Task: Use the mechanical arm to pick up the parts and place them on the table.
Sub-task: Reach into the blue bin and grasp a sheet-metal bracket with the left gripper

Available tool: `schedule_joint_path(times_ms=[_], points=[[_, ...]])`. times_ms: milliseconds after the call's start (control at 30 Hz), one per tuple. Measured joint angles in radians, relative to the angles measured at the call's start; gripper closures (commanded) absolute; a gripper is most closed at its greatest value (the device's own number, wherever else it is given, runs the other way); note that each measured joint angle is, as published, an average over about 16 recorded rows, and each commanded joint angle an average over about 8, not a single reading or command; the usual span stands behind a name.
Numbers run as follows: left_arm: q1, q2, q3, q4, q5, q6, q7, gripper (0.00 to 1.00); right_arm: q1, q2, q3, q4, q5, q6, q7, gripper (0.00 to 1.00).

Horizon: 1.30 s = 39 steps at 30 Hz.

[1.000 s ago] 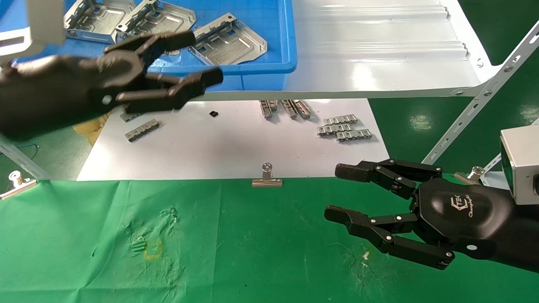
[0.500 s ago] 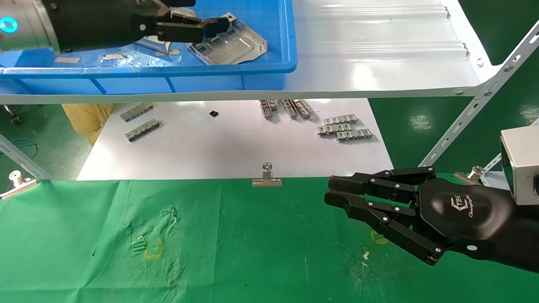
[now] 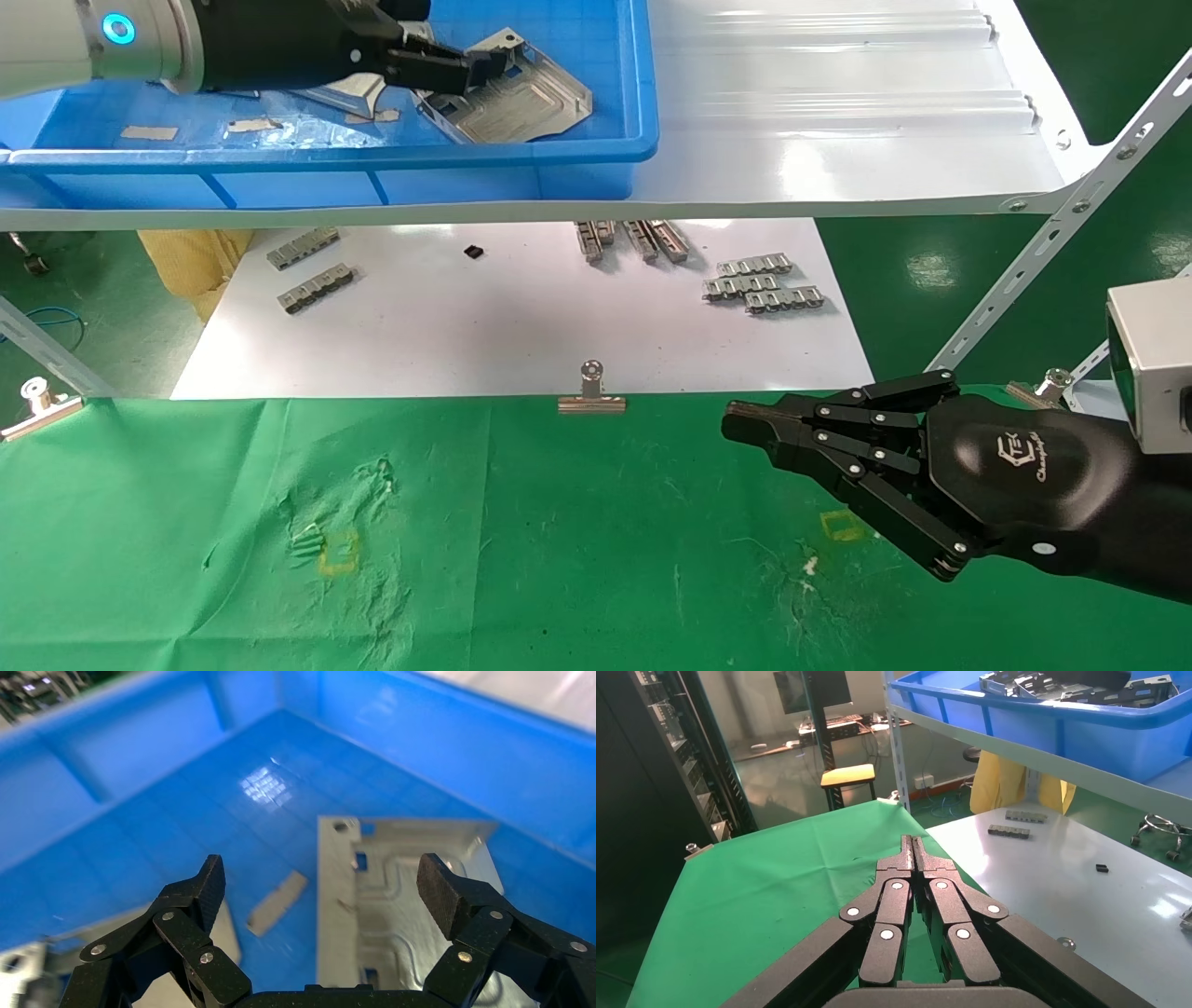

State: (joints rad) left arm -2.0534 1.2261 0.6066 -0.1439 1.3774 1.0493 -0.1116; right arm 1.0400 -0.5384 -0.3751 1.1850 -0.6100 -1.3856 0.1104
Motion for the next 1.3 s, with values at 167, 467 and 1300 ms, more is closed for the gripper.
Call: schedule_joint_path(times_ms=[167,467,1300], points=[[-0.014,0.017,0.005,0.042,0.007,0.004,0.016,1.00,0.000,0.000,0.000,0.000,0.000,0.000,0.000,1.00],[-0.024,0.040,0.007,0.089,0.011,-0.018,0.042,1.00,0.000,0.000,0.000,0.000,0.000,0.000,0.000,1.00],[-0.036,0.048,0.006,0.134,0.010,-0.048,0.071,1.00,0.000,0.000,0.000,0.000,0.000,0.000,0.000,1.00]])
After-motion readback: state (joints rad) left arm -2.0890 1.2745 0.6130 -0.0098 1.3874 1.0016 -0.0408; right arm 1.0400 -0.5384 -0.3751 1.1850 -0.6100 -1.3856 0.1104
